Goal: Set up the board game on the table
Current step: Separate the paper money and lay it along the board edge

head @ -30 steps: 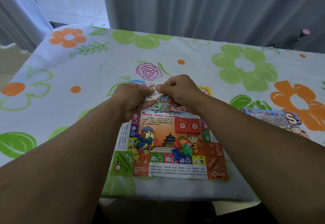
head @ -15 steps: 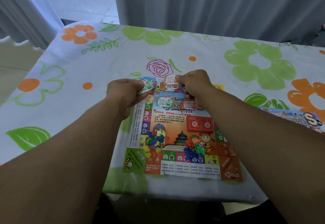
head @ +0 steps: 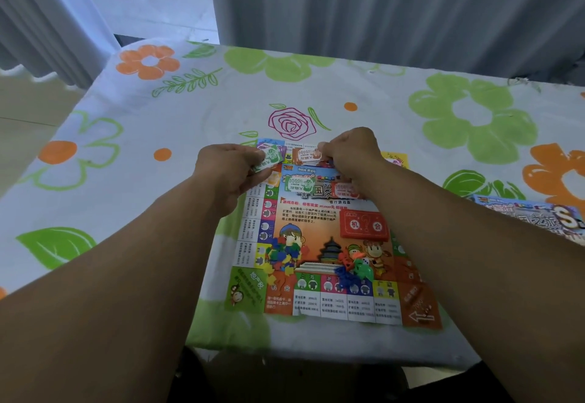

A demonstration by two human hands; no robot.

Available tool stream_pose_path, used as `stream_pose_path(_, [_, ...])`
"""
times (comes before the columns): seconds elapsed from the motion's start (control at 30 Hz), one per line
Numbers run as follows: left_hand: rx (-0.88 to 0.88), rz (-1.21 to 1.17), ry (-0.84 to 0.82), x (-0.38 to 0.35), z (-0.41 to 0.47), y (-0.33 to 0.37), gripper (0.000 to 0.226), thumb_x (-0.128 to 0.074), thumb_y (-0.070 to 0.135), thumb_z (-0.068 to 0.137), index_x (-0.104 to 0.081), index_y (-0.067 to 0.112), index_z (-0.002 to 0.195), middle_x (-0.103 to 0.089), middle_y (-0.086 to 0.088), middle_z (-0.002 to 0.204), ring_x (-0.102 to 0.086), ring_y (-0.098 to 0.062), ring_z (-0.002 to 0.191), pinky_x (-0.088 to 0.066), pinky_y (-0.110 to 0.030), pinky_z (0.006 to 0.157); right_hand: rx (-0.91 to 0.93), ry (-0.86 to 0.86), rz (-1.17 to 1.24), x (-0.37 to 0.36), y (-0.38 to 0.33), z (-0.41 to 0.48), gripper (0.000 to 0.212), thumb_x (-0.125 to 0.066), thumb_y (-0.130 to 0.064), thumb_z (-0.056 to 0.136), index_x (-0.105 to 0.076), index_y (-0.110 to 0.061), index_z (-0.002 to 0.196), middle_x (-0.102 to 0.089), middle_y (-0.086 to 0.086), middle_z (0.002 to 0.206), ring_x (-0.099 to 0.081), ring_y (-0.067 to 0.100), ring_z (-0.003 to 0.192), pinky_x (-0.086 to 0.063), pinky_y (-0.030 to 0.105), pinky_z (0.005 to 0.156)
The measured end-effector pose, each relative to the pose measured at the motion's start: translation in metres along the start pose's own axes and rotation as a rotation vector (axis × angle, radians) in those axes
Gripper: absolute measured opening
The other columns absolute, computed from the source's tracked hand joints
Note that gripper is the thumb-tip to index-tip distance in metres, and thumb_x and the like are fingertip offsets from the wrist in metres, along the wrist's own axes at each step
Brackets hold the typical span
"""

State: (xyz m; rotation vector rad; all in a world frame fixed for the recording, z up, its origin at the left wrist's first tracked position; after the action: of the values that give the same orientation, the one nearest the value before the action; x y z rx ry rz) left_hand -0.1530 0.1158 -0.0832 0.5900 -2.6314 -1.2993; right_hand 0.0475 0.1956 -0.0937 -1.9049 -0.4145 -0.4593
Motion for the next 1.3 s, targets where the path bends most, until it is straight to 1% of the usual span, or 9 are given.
stream_pose_path(0.1, [0.004, 0.000, -0.040, -0.005, -0.001, 0.000, 0.009, -0.072, 0.007, 0.089, -0.066, 0.001, 0.091, -0.070, -0.023, 0.105, -0.074, -0.039, 0.084, -0.062, -0.031, 0.067, 0.068, 0.037, -0.035, 0.006, -0.005, -0.001, 0.030, -0.074, -0.018, 0.090, -0.068, 0.009, 0.101, -0.071, 0.020, 0.099, -0.069, 0.032, 0.093, -0.058, 0.043, 0.081])
stream_pose_path(0.17, [0.006, 0.000, -0.069, -0.010, -0.002, -0.001, 0.011, -0.074, 0.007, 0.088, -0.065, 0.001, 0.093, -0.071, -0.023, 0.105, -0.075, -0.038, 0.082, -0.062, -0.030, 0.065, 0.100, -0.035, 0.037, 0.006, -0.007, -0.007, 0.030, -0.073, -0.023, 0.091, -0.069, 0.007, 0.097, -0.070, 0.015, 0.089, -0.066, 0.024, 0.075, -0.055, 0.034, 0.065])
stream_pose_path(0.23, [0.010, 0.005, -0.092, -0.014, -0.003, -0.001, 0.012, -0.075, 0.008, 0.088, -0.065, 0.002, 0.091, -0.071, -0.023, 0.104, -0.075, -0.037, 0.080, -0.062, -0.029, 0.064, 0.120, -0.197, 0.116, 0.002, -0.010, -0.017, 0.034, -0.072, -0.032, 0.092, -0.069, 0.002, 0.094, -0.066, 0.010, 0.080, -0.052, 0.016, 0.054, -0.042, 0.026, 0.048])
stream_pose_path(0.37, [0.010, 0.011, -0.142, -0.026, -0.005, -0.002, 0.018, -0.076, 0.012, 0.086, -0.068, 0.000, 0.097, -0.072, -0.023, 0.104, -0.076, -0.034, 0.077, -0.062, -0.029, 0.065, 0.222, -0.338, 0.106, -0.002, -0.014, -0.030, 0.040, -0.077, -0.036, 0.087, -0.068, 0.003, 0.091, -0.063, 0.002, 0.065, -0.049, 0.015, 0.051, -0.040, 0.025, 0.043])
stream_pose_path(0.5, [0.013, 0.013, -0.173, -0.033, -0.007, -0.004, 0.022, -0.074, 0.011, 0.089, -0.069, -0.001, 0.106, -0.072, -0.023, 0.105, -0.076, -0.035, 0.081, -0.063, -0.030, 0.067, 0.234, -0.340, 0.056, 0.001, -0.012, -0.031, 0.022, -0.076, -0.023, 0.088, -0.068, -0.003, 0.083, -0.056, -0.005, 0.049, -0.047, 0.011, 0.045, -0.040, 0.024, 0.042])
stream_pose_path(0.7, [0.059, 0.039, -0.168, -0.025, -0.006, -0.004, 0.016, -0.066, -0.001, 0.091, -0.067, -0.001, 0.106, -0.073, -0.021, 0.103, -0.075, -0.035, 0.085, -0.063, -0.031, 0.071, 0.109, -0.326, 0.097, 0.005, -0.002, -0.029, 0.011, -0.071, -0.014, 0.092, -0.067, -0.004, 0.089, -0.057, 0.013, 0.075, -0.042, 0.015, 0.049, -0.038, 0.024, 0.043])
stream_pose_path(0.83, [0.051, 0.048, -0.098, -0.013, -0.004, -0.004, 0.016, -0.067, -0.001, 0.090, -0.066, -0.002, 0.106, -0.071, -0.021, 0.103, -0.074, -0.033, 0.083, -0.061, -0.027, 0.060, 0.019, -0.286, 0.117, 0.007, 0.005, -0.026, 0.020, -0.069, -0.010, 0.091, -0.064, 0.008, 0.097, -0.042, 0.010, 0.071, -0.032, 0.015, 0.046, -0.030, 0.023, 0.042])
stream_pose_path(1.07, [0.050, 0.055, -0.092, -0.004, -0.003, -0.003, 0.012, -0.068, 0.001, 0.091, -0.068, 0.000, 0.103, -0.070, -0.021, 0.104, -0.074, -0.035, 0.085, -0.061, -0.027, 0.059, 0.015, -0.419, -0.056, -0.003, 0.013, -0.031, 0.018, -0.072, -0.014, 0.091, -0.068, 0.003, 0.088, -0.065, 0.014, 0.075, -0.041, 0.012, 0.045, -0.034, 0.023, 0.043])
stream_pose_path(1.3, [0.063, 0.073, -0.106, -0.006, -0.001, -0.003, 0.015, -0.070, 0.003, 0.090, -0.069, 0.000, 0.104, -0.071, -0.022, 0.105, -0.074, -0.036, 0.085, -0.063, -0.029, 0.063, 0.038, -0.394, -0.163, -0.002, 0.013, -0.028, 0.021, -0.079, -0.014, 0.085, -0.072, 0.005, 0.092, -0.064, 0.016, 0.075, -0.043, 0.015, 0.047, -0.035, 0.024, 0.044])
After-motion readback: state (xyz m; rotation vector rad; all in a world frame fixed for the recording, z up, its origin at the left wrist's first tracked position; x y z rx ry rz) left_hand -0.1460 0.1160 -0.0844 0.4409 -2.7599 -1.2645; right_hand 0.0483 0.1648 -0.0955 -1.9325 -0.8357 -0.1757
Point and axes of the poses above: each hand's wrist, its own z-axis towards the middle knuckle, its own x-axis out of the back of the hand, y = z × x, the point moved 4 cm from there along z, towards the middle knuckle
